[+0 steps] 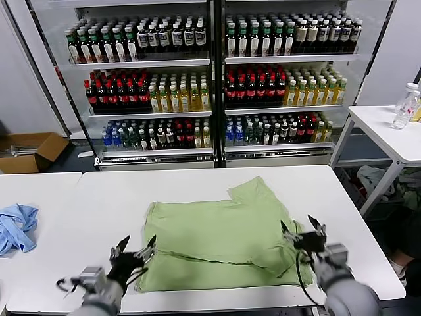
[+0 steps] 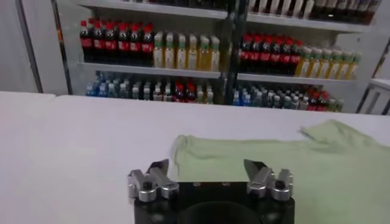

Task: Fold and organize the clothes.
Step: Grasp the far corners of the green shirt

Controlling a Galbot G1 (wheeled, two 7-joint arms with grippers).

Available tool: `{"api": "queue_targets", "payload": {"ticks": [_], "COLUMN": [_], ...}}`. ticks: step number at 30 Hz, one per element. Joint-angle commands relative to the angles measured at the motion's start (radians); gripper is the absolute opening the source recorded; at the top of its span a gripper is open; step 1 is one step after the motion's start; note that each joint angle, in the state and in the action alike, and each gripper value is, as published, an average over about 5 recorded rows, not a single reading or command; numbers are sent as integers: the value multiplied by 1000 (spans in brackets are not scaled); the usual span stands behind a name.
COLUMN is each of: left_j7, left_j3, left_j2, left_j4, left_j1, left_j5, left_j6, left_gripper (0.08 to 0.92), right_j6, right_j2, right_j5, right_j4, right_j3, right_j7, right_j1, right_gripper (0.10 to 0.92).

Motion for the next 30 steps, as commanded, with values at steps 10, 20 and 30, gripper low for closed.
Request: {"api": "queue_targets", "payload": {"ticks": [10,20,30], "left_j7": [-23,53,57], "left_j3": [262,274,244], "left_j2": [-18,26,44], "left_j4": [669,578,524], "left_j1": [-623,-515,-451], "left_j5": [49,71,48], "left_j6": [25,61,59], "left_gripper": [823,706,420], "right_j6": [-17,39,91], "right_j2": [130,175,166], "right_j5": [51,57,51], "right_j4": [-636,-827,-772], "right_j3": [-261,-289,-323], "right_j7": [-26,-87,-167], "right_j1": [546,557,515], "right_gripper": [823,697,412]}}
